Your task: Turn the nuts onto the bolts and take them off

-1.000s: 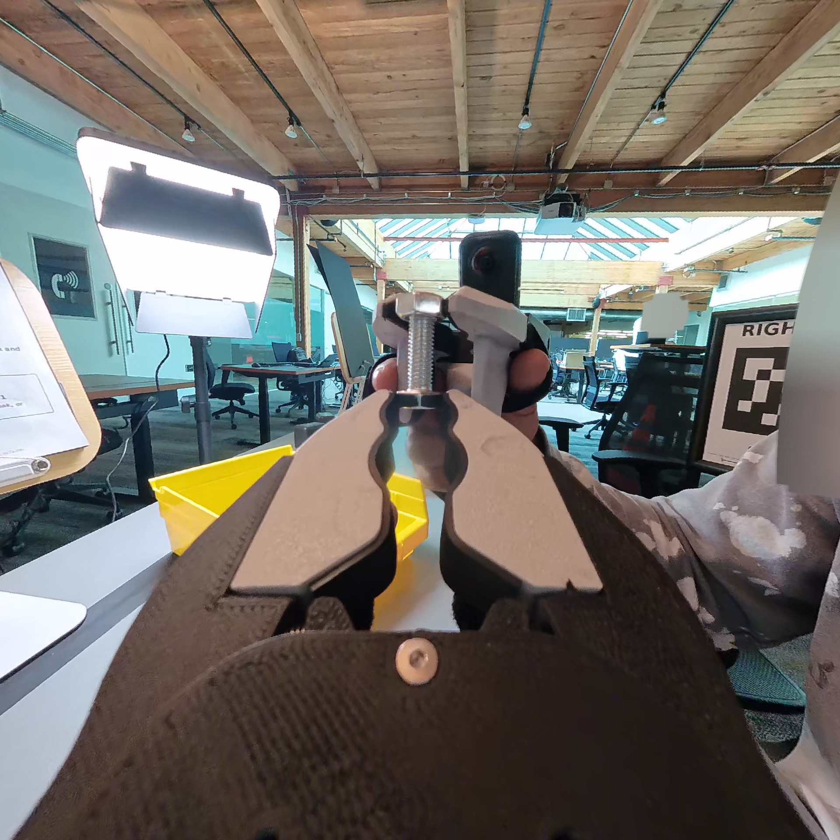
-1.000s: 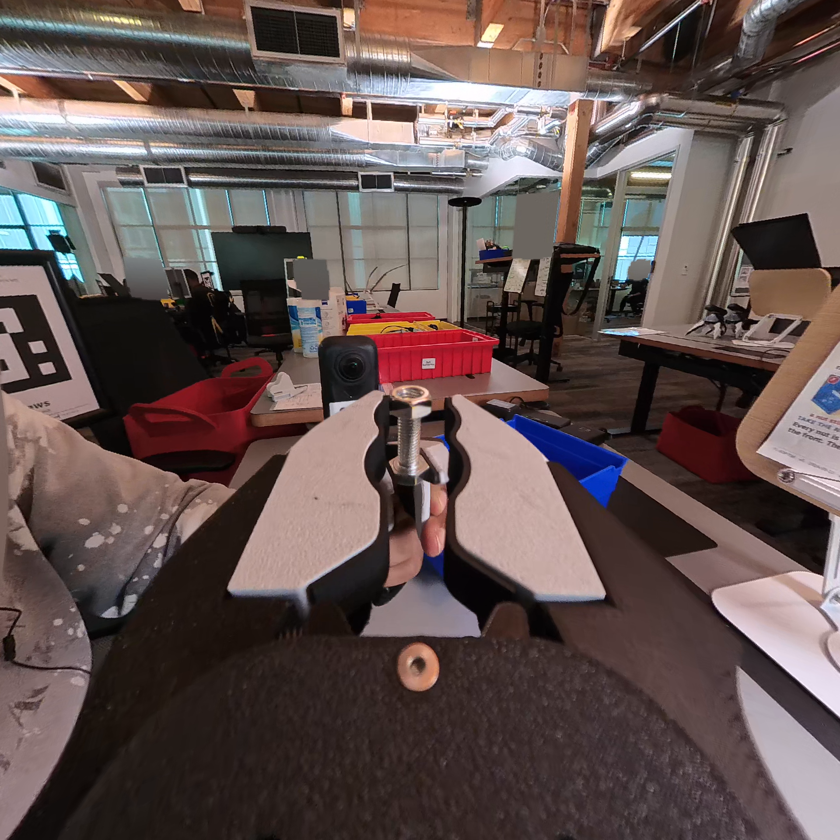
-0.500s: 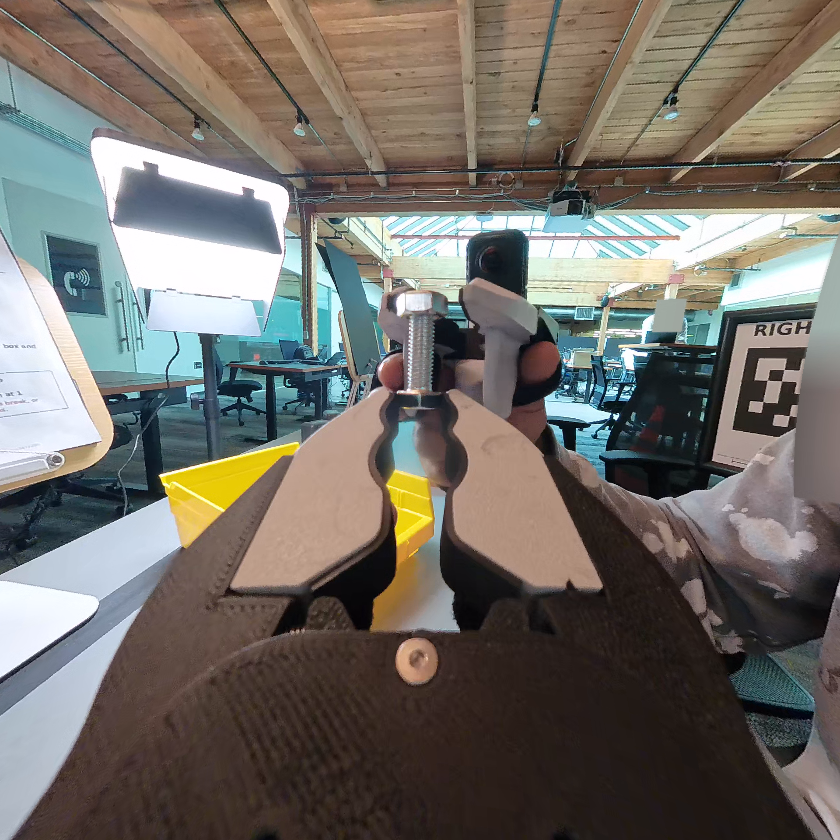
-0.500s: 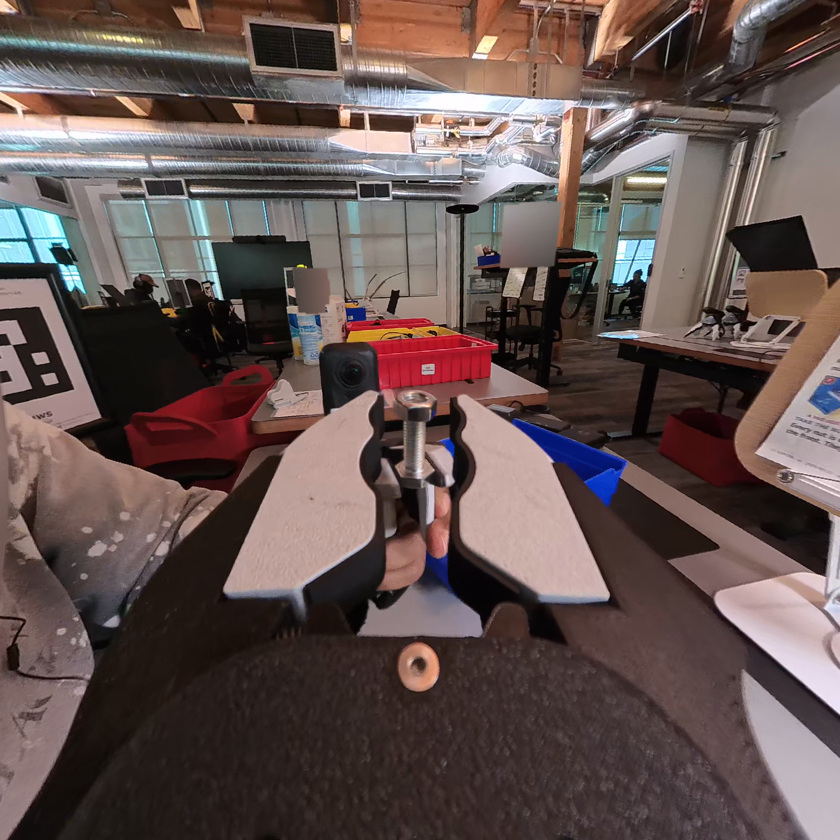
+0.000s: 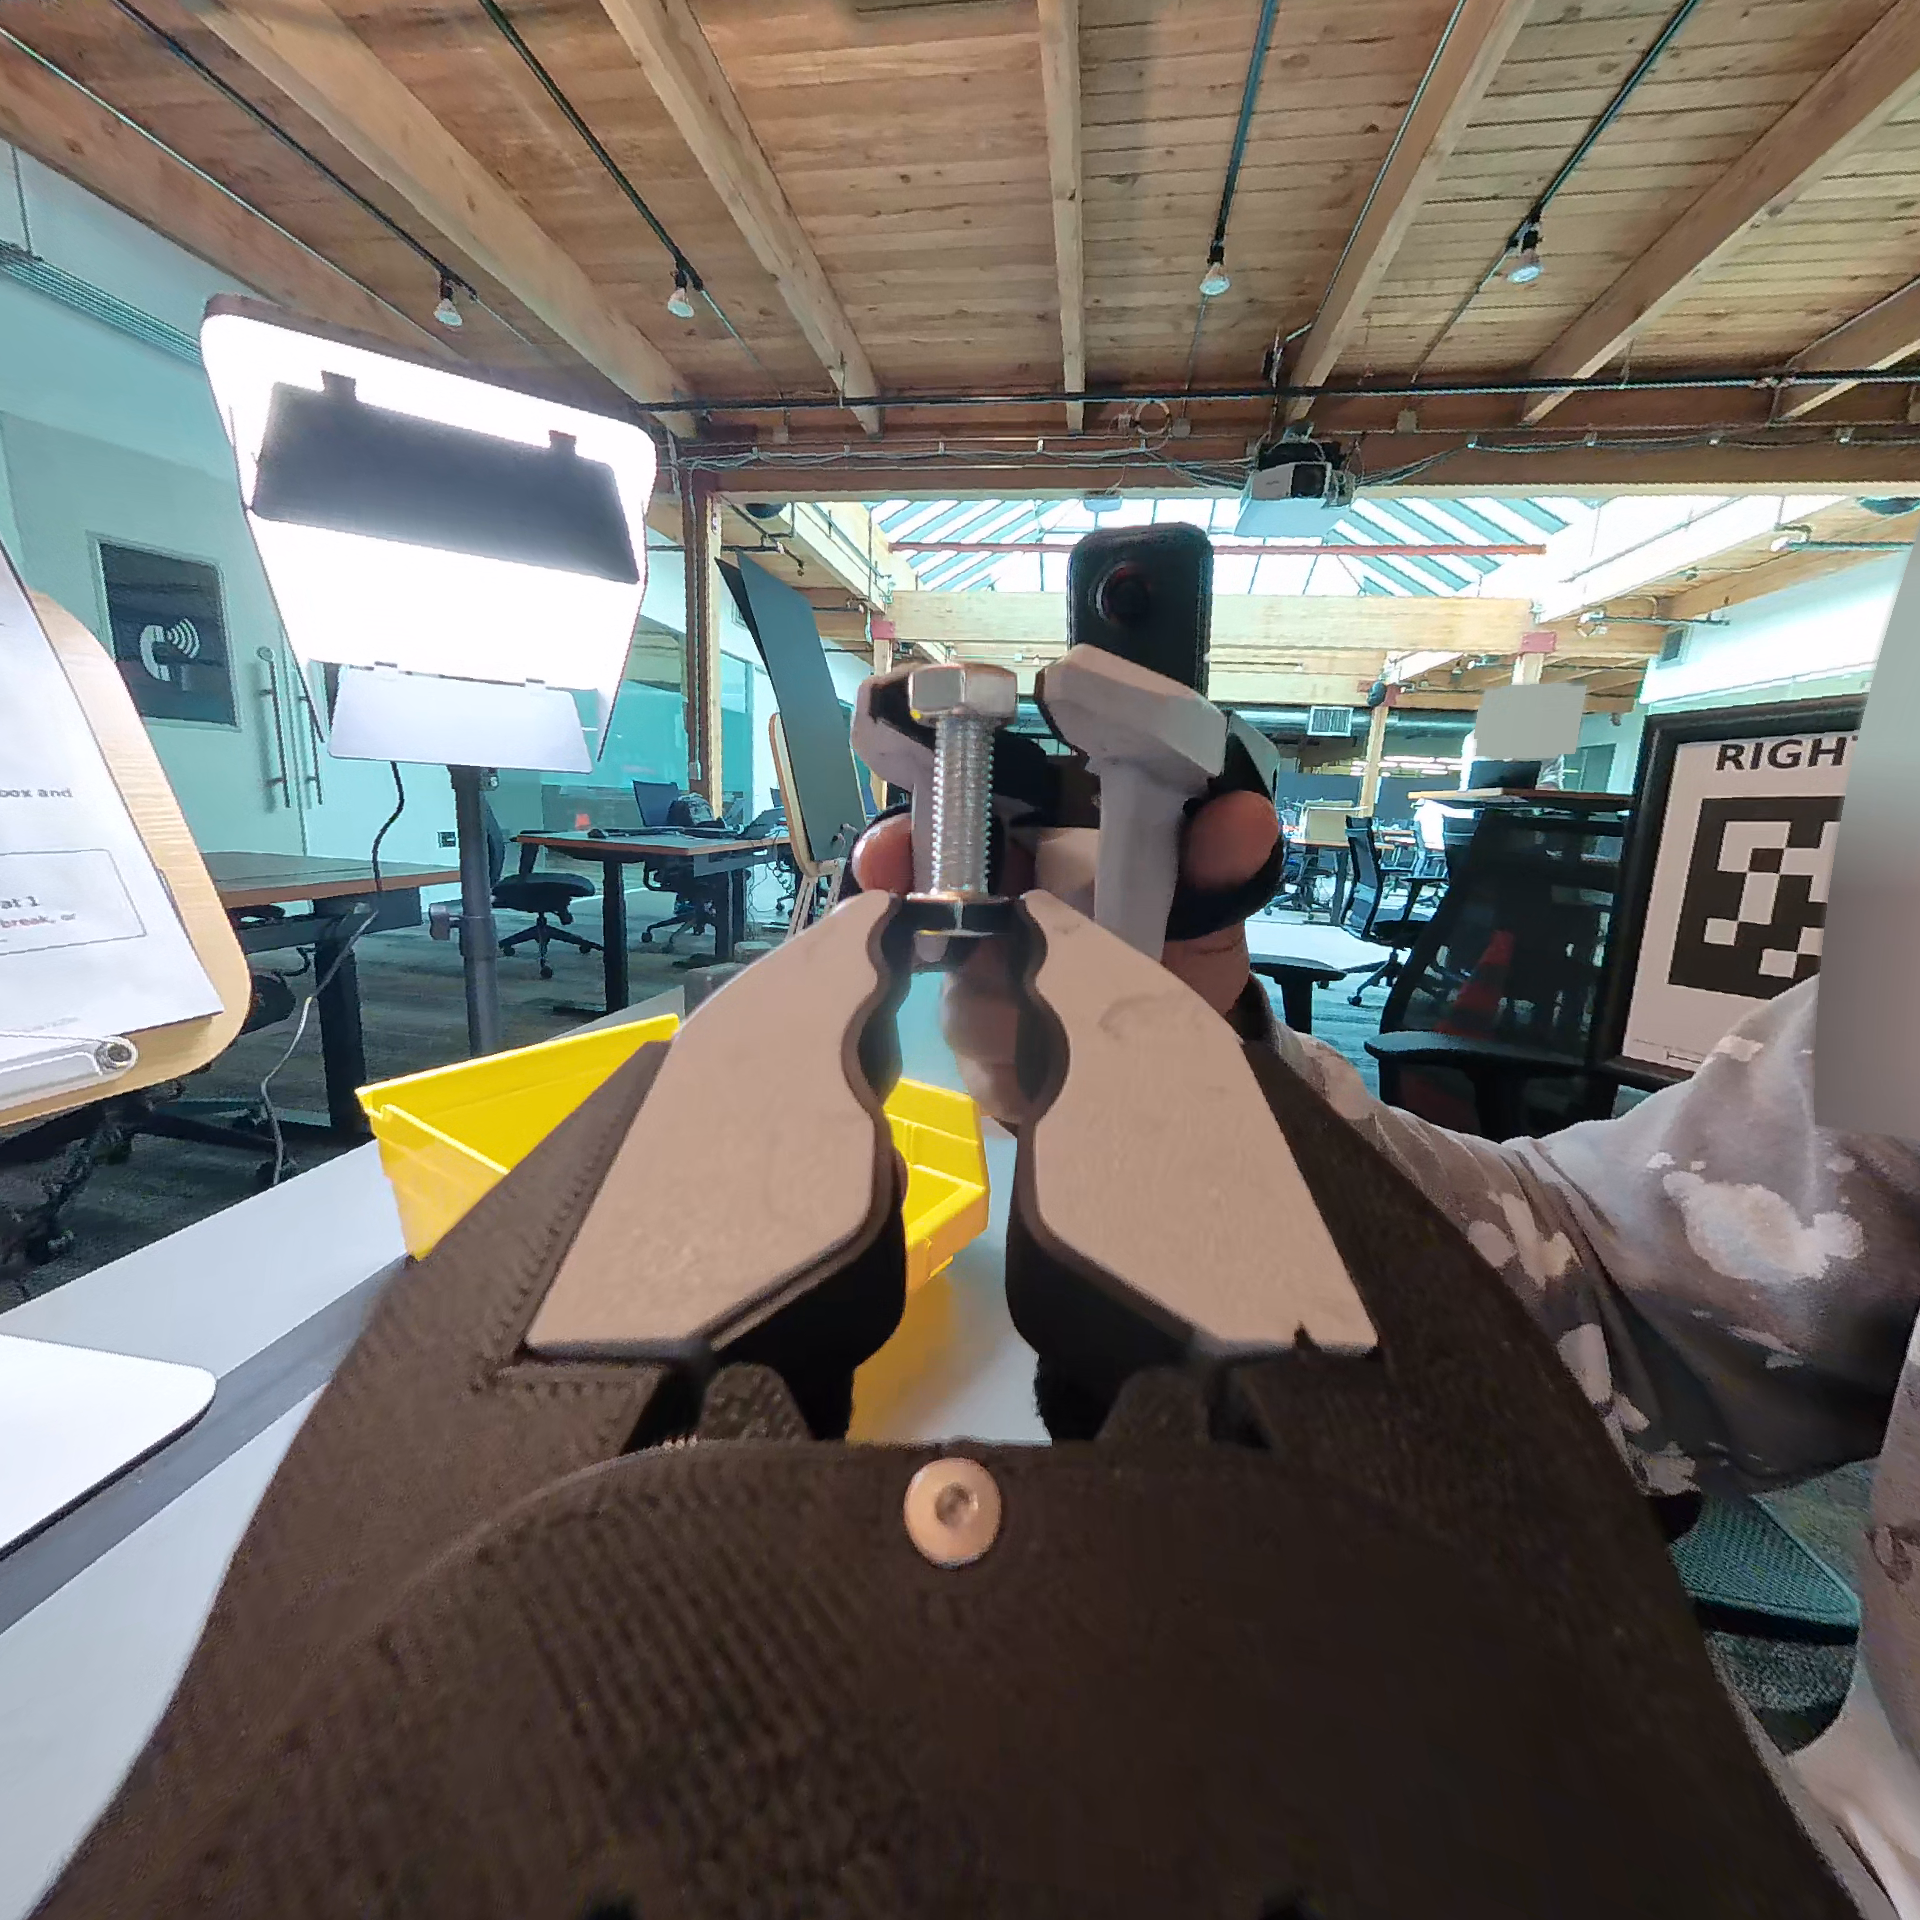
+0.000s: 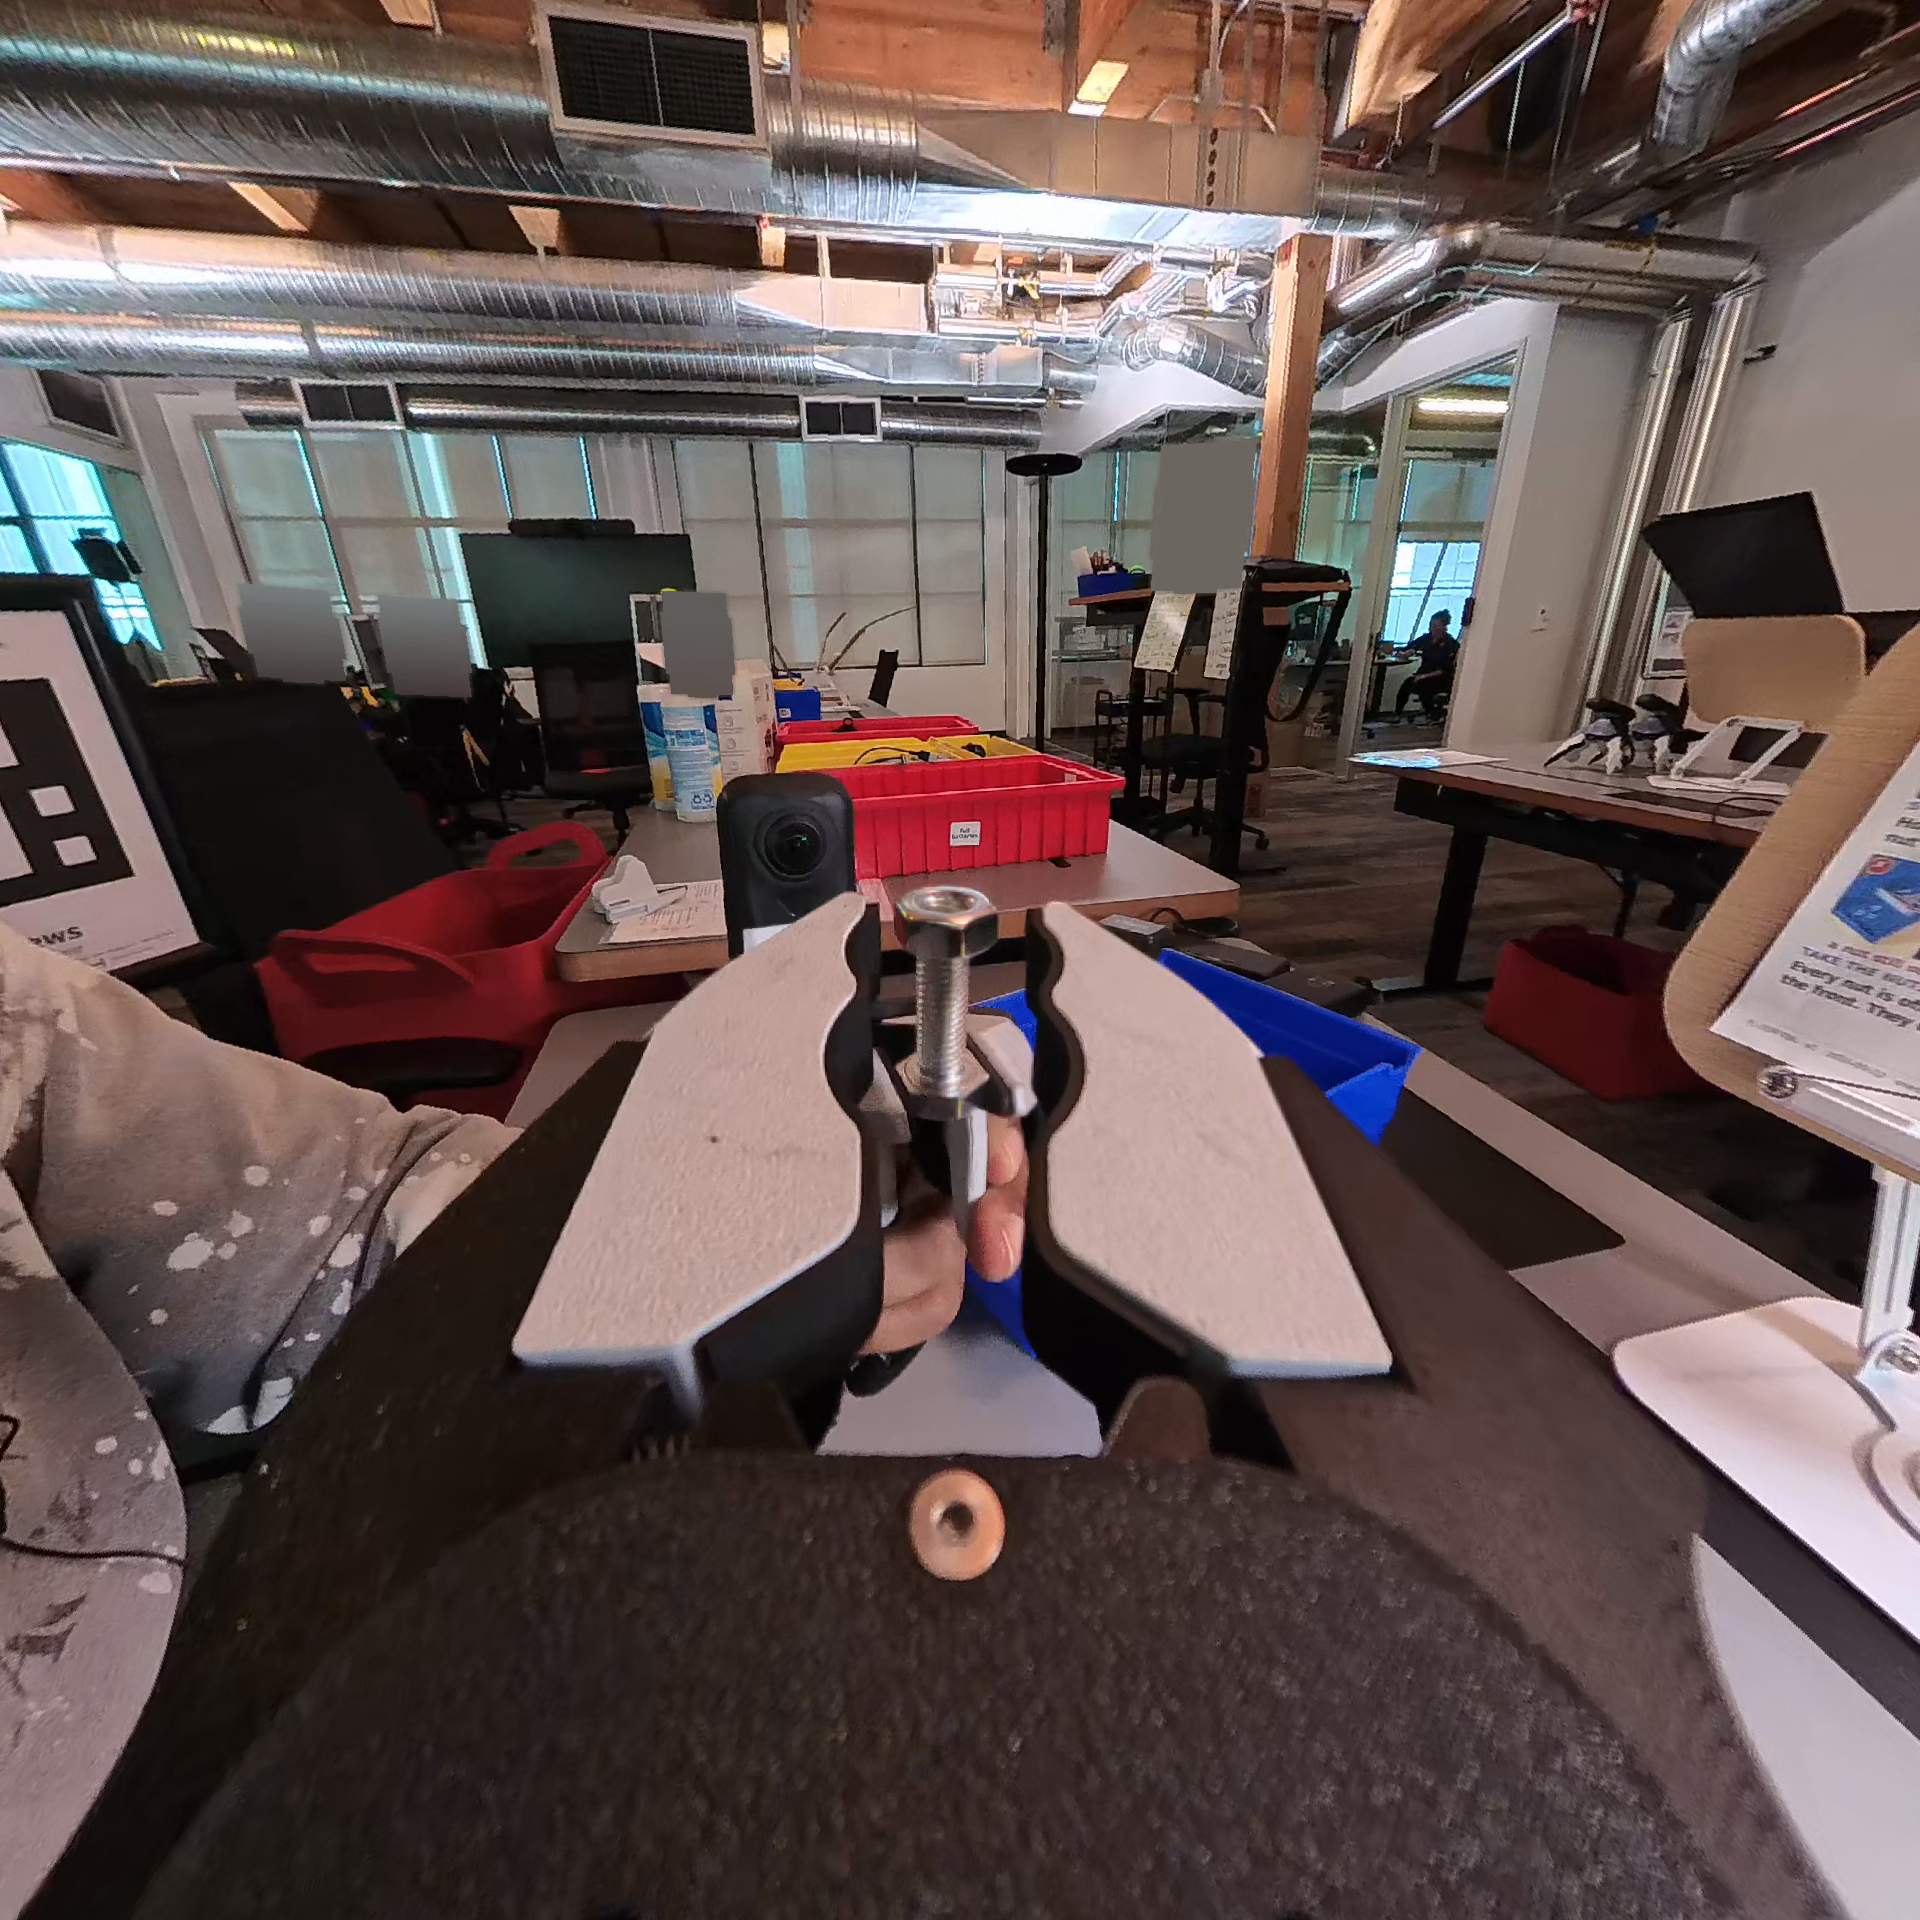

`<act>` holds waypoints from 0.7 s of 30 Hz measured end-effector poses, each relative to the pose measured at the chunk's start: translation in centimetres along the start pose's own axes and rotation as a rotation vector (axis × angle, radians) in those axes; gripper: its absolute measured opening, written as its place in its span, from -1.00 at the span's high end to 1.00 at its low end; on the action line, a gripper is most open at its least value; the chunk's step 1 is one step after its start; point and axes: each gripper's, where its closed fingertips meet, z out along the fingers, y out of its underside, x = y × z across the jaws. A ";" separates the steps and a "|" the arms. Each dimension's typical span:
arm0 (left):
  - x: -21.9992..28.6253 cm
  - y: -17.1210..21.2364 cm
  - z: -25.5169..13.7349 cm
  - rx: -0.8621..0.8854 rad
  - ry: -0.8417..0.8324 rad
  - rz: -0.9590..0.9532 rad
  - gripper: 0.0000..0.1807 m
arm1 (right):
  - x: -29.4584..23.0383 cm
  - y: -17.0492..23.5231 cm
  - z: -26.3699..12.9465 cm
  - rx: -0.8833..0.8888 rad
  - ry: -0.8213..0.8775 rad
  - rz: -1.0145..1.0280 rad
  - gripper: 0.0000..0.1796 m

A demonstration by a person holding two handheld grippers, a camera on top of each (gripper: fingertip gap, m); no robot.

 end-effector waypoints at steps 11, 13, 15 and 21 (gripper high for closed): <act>0.0 -0.6 -0.2 0.021 0.003 -0.001 0.80 | 0.4 -0.5 -0.6 0.018 0.001 -0.003 0.76; -0.1 -0.4 -0.2 0.012 -0.001 0.000 0.80 | 0.1 -0.4 -0.4 0.012 -0.003 -0.006 0.73; 0.0 -0.2 -0.1 0.003 -0.001 0.001 0.80 | -0.2 -0.1 -0.1 -0.002 -0.004 -0.019 0.72; -0.1 -0.7 -0.3 0.025 -0.001 -0.006 0.80 | 0.5 -0.3 -0.3 0.001 0.034 -0.026 0.80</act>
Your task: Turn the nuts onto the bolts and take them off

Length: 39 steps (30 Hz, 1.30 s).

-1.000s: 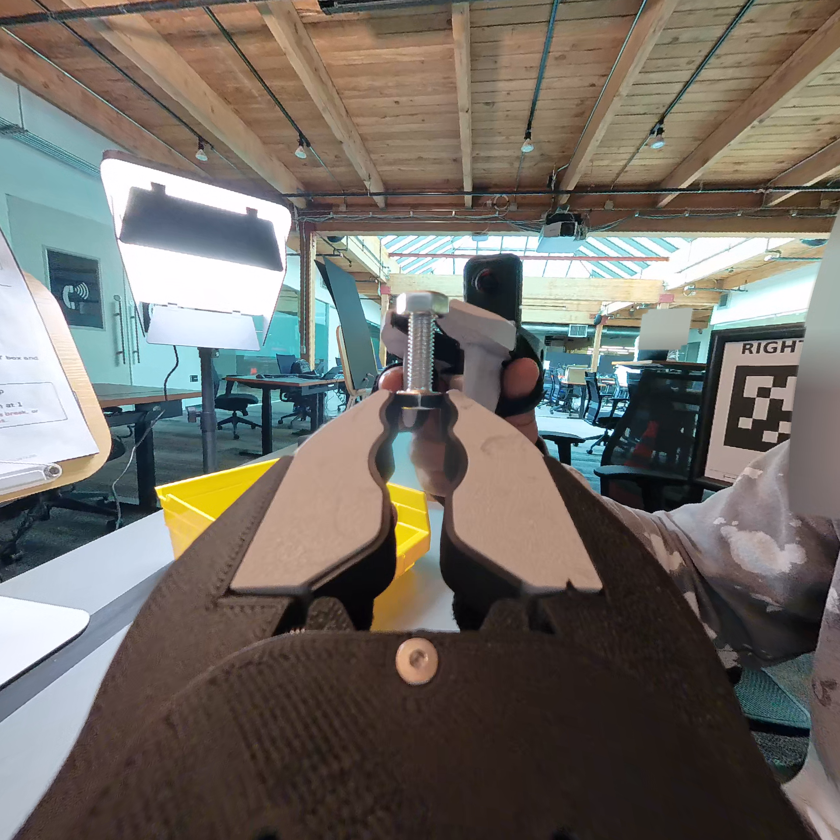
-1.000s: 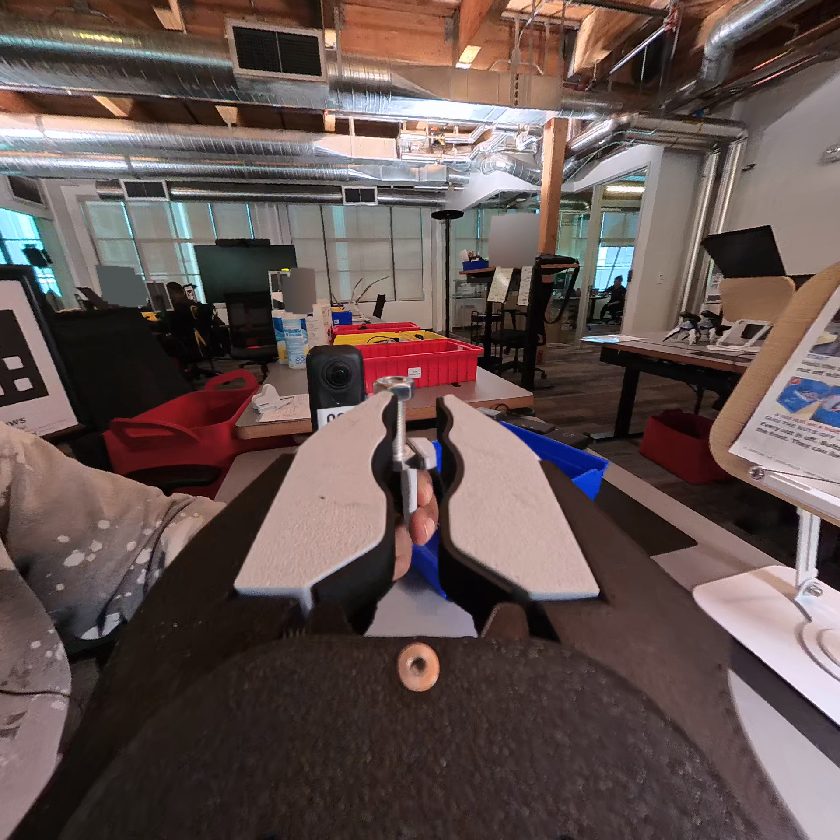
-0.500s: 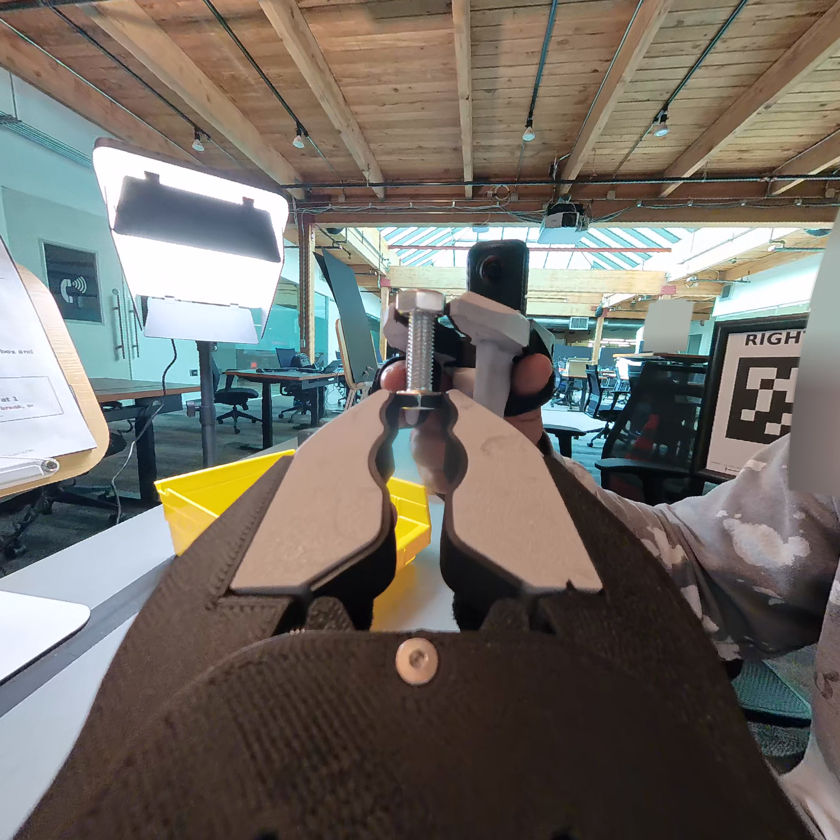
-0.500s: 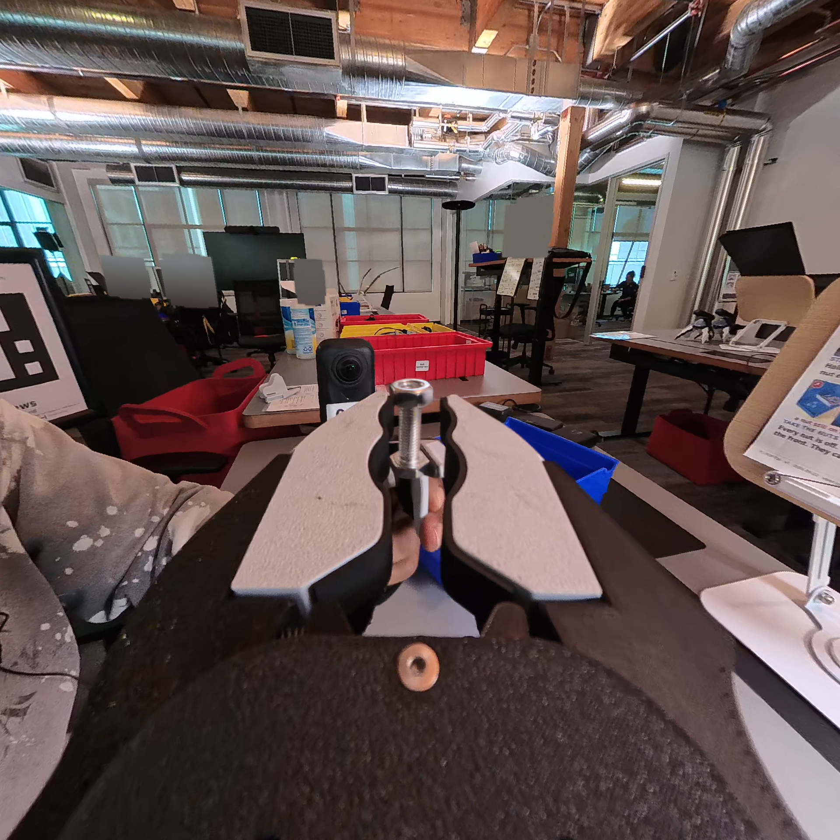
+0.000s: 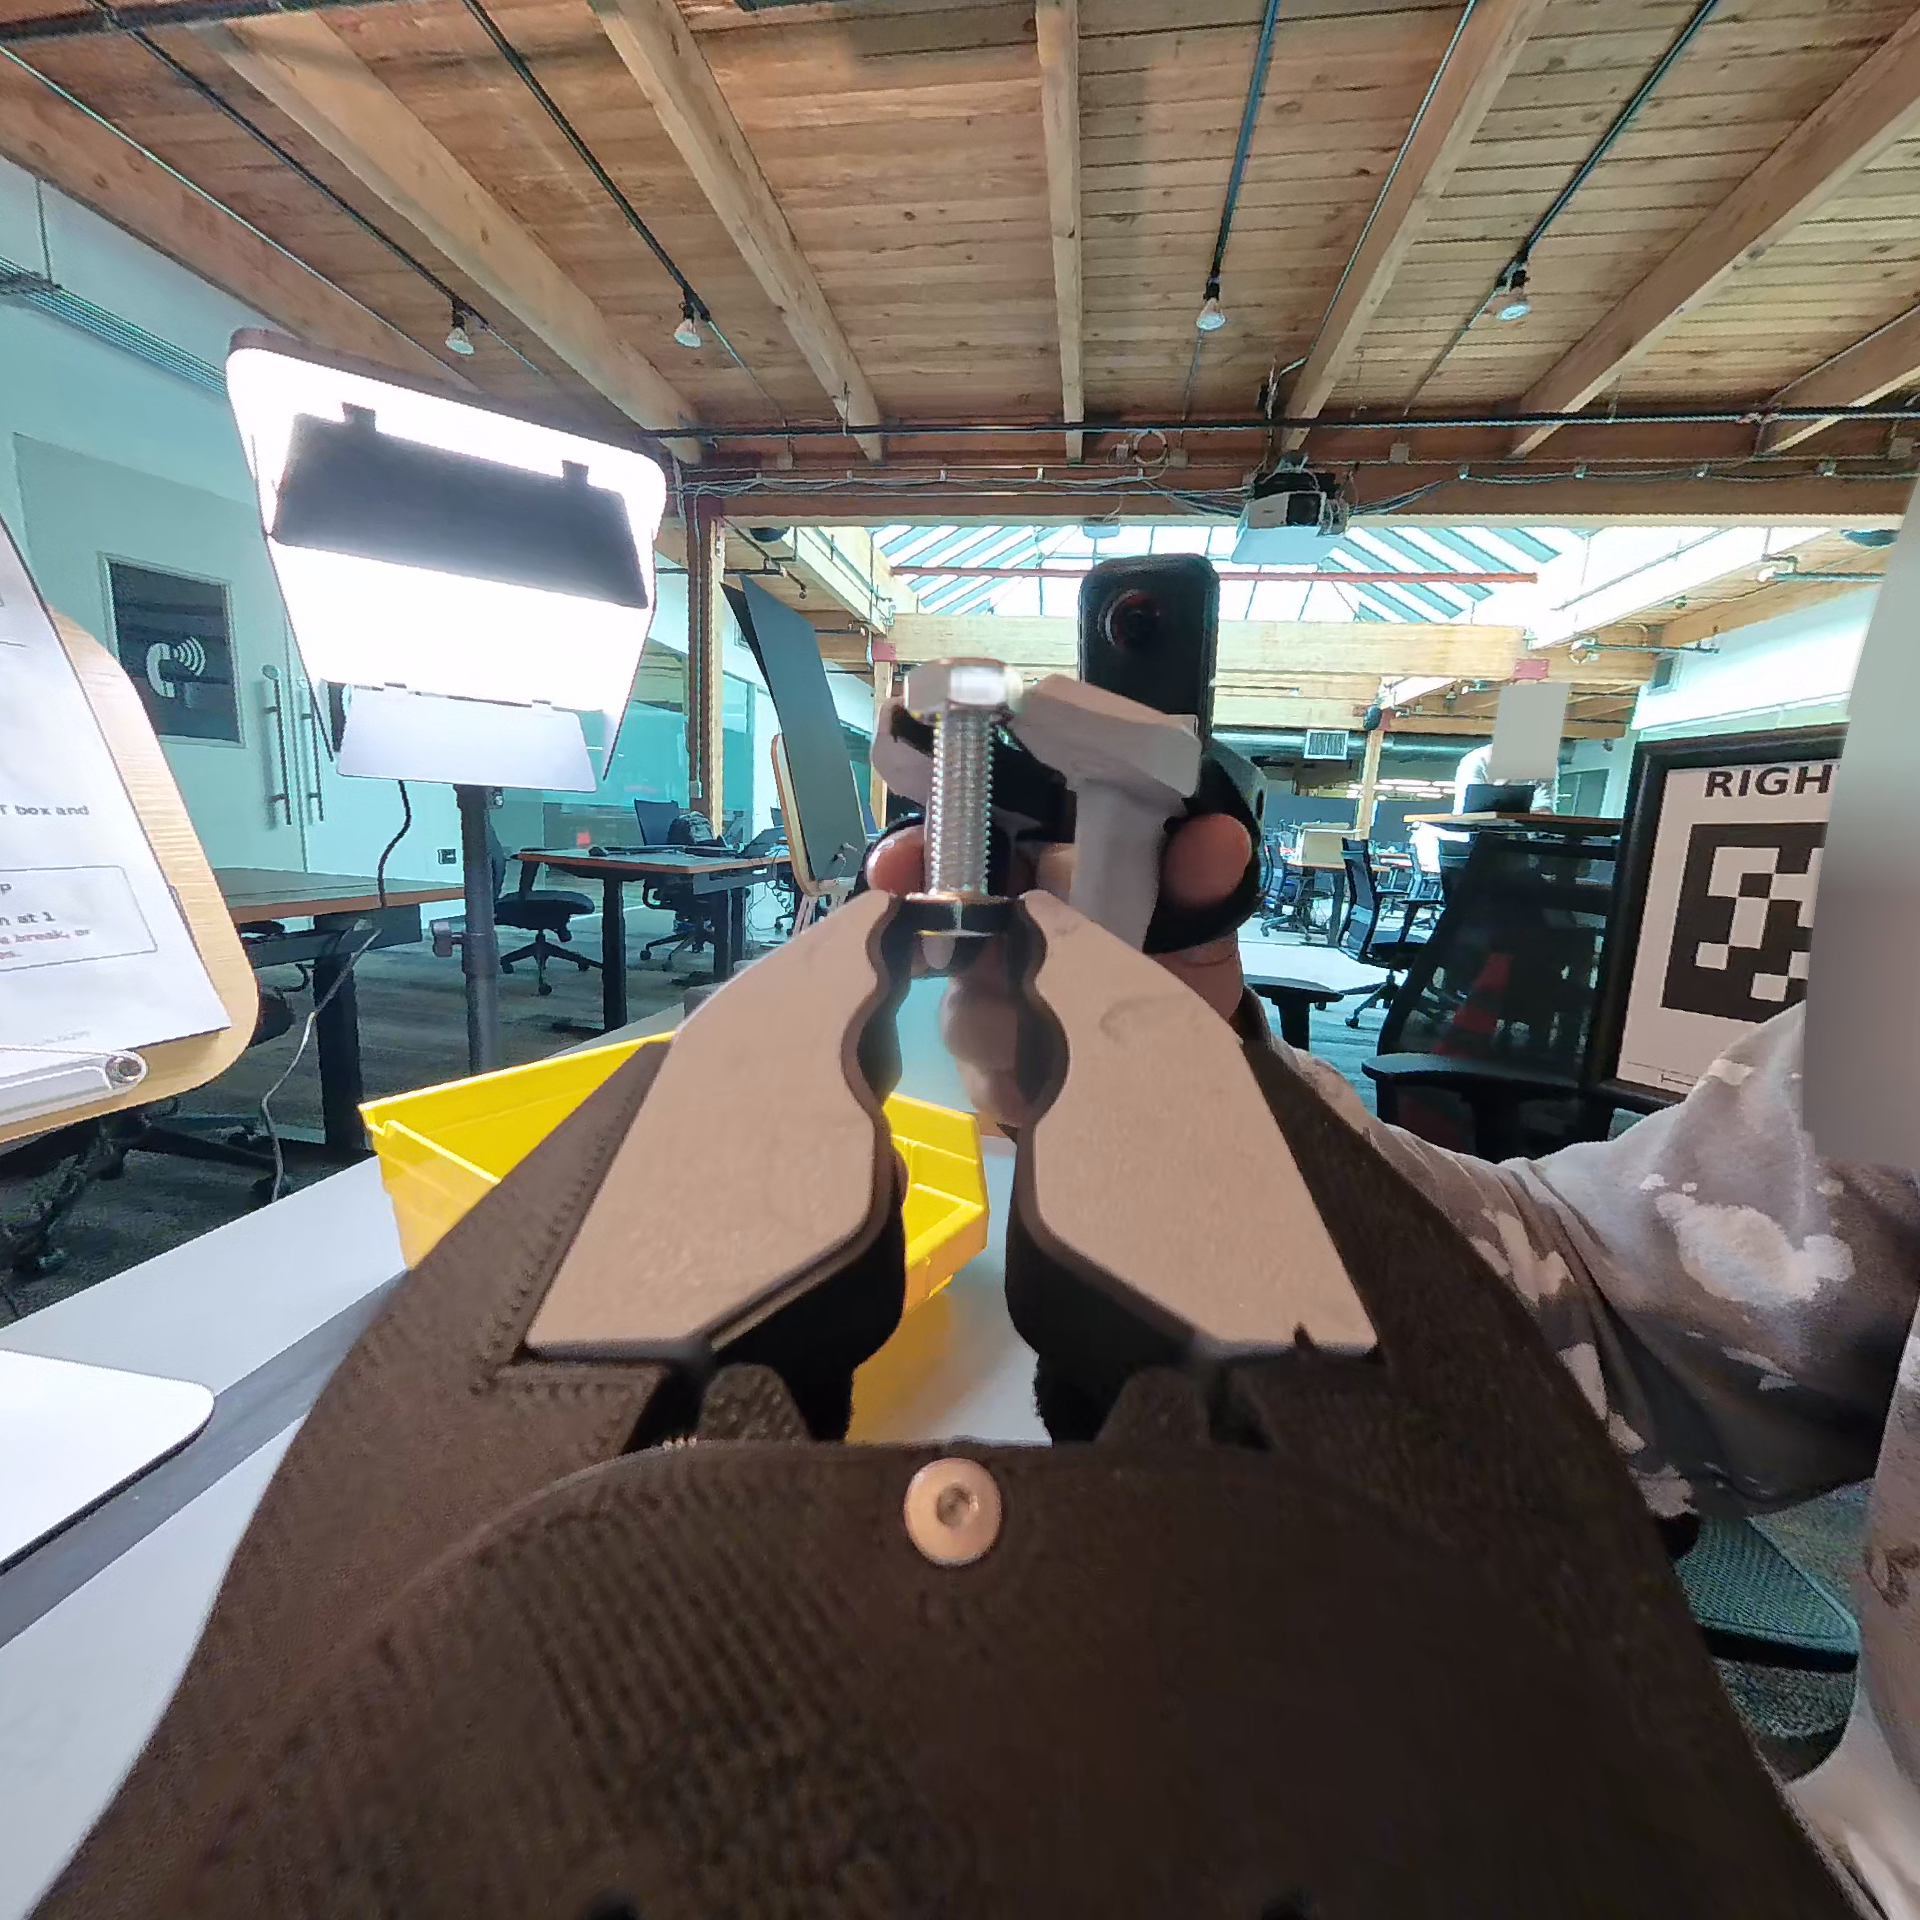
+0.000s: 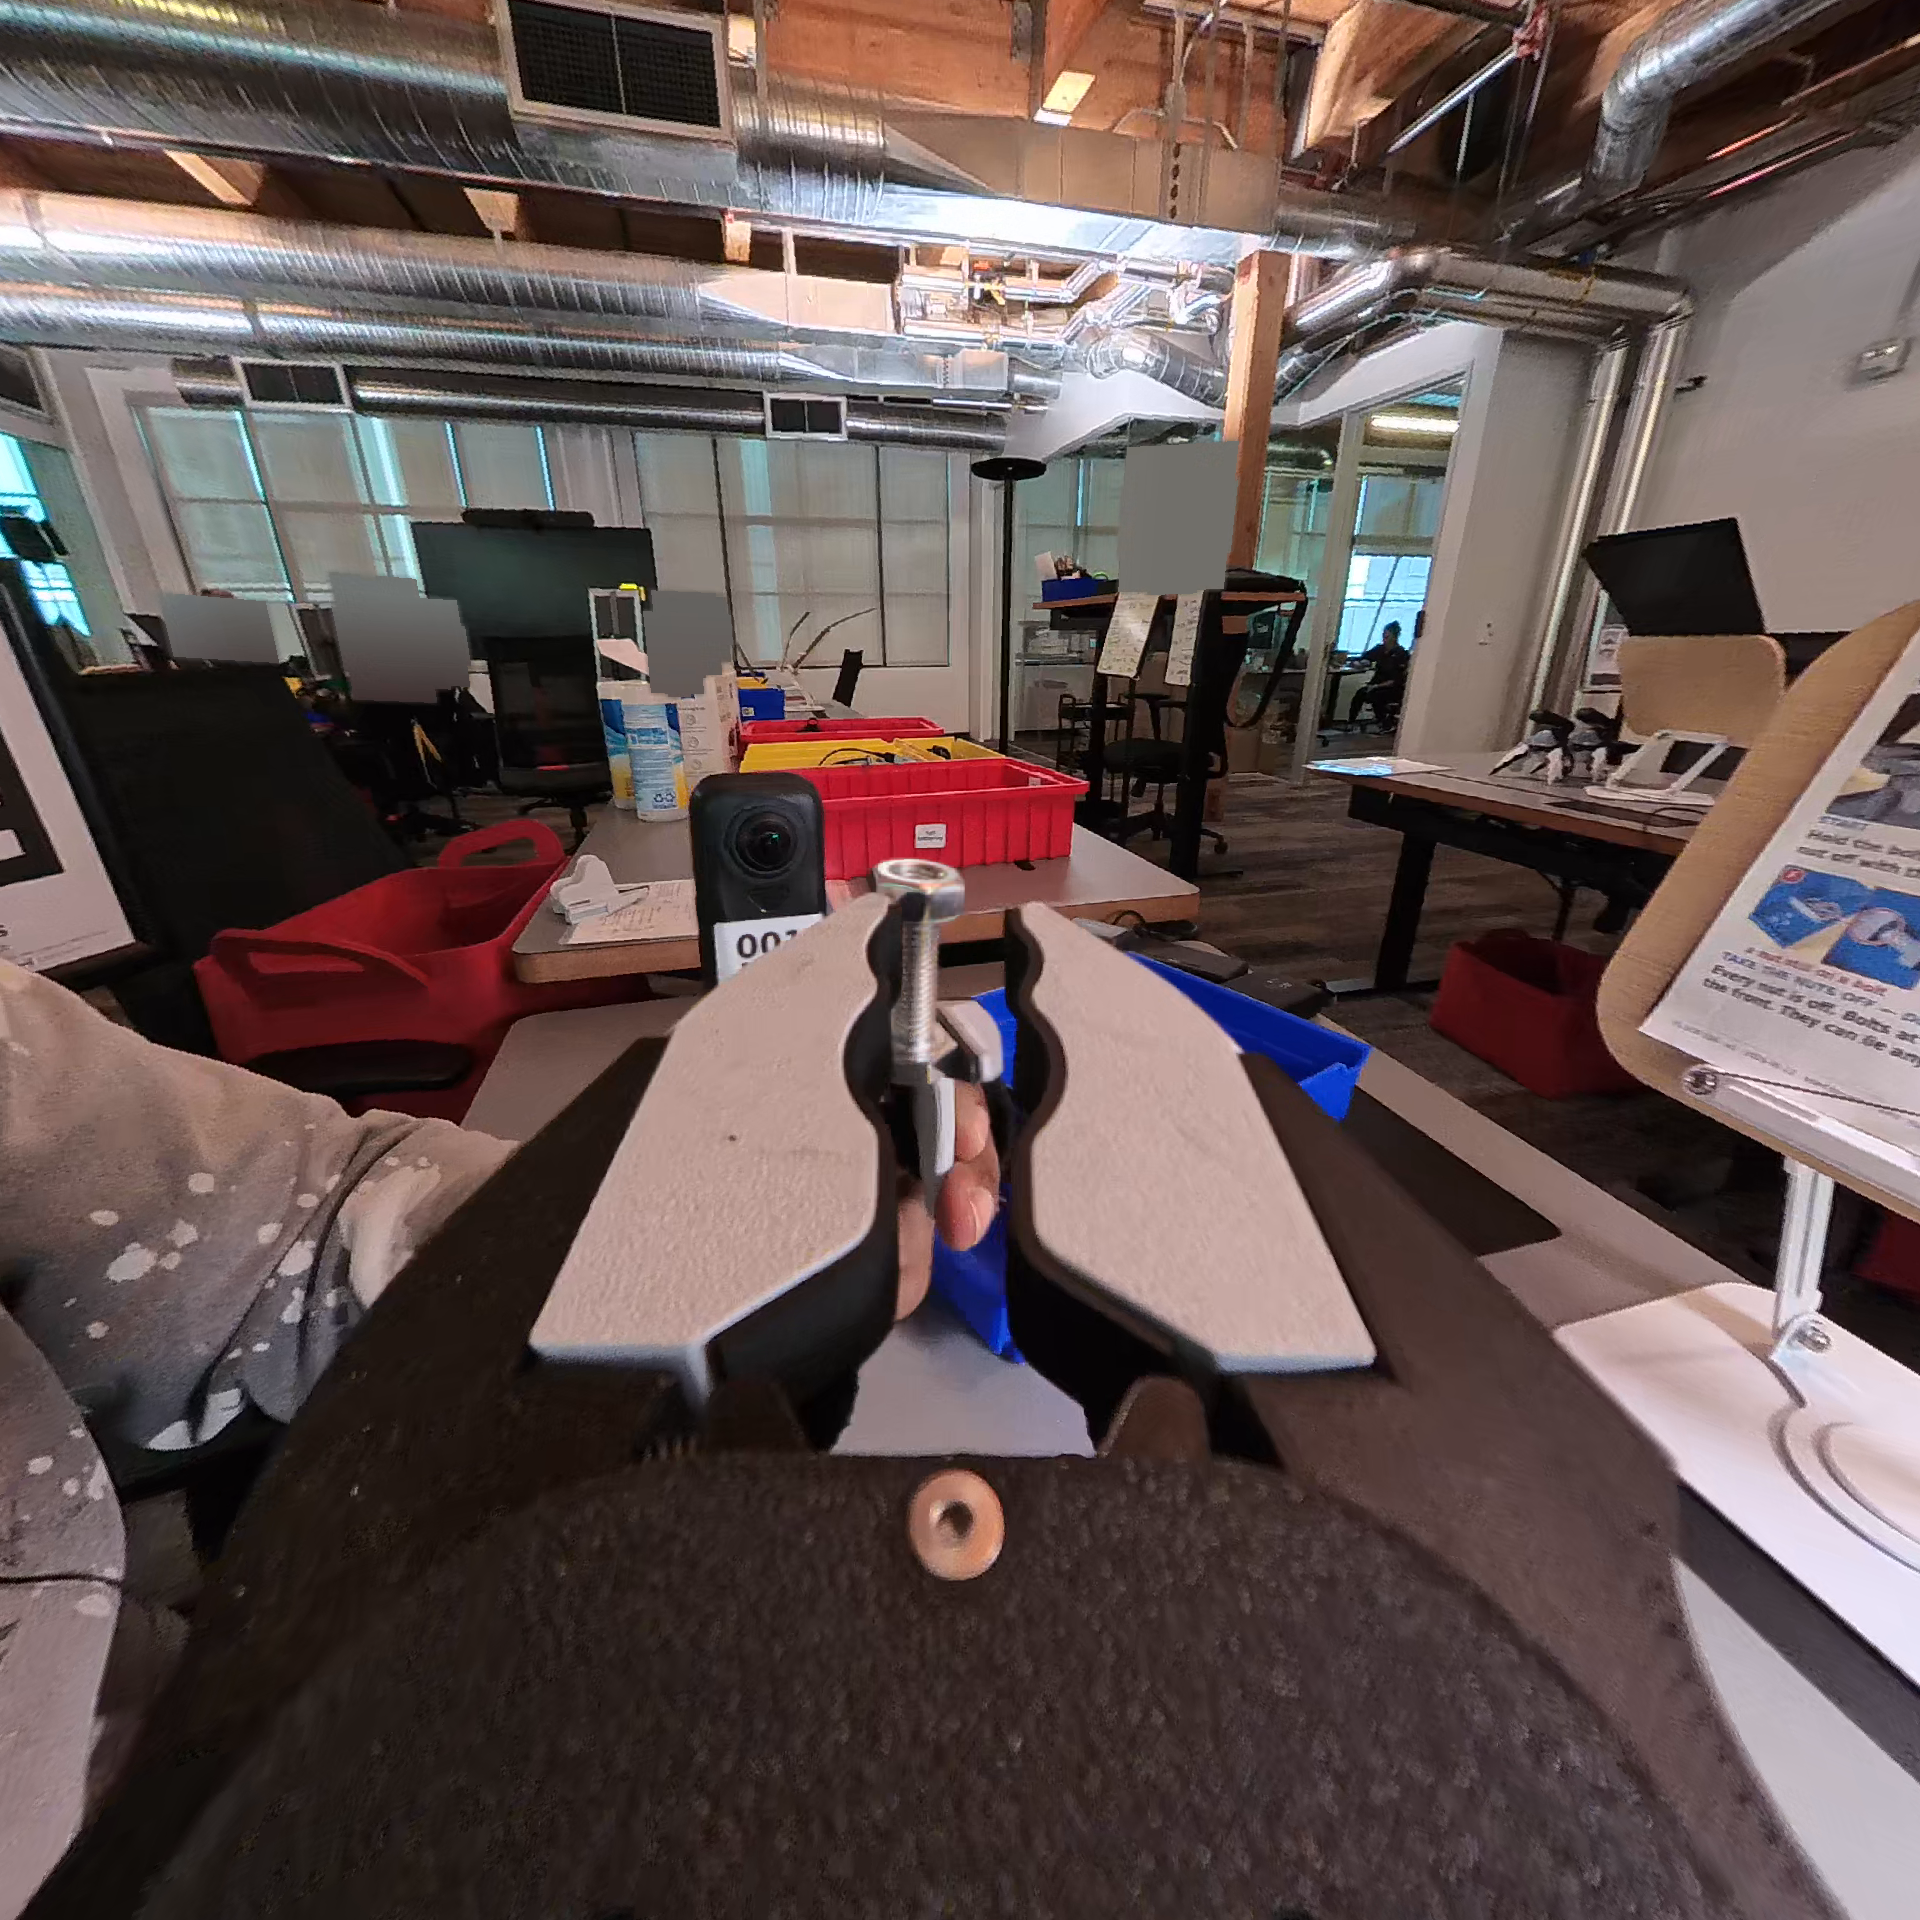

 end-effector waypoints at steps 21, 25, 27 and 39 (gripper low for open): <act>0.1 1.4 0.3 -0.066 -0.002 0.075 0.80 | -0.8 1.5 0.7 -0.058 -0.048 0.033 0.90; -1.5 1.7 -0.9 -0.039 0.001 0.064 0.80 | 0.8 2.6 0.4 -0.058 -0.040 0.022 0.90; -1.9 1.3 -1.4 -0.024 -0.018 0.093 0.80 | 1.1 2.6 0.1 -0.021 -0.064 0.050 0.87; -5.3 0.5 -3.0 0.051 -0.181 0.046 0.80 | 4.8 3.4 -0.8 -0.004 0.069 0.113 0.84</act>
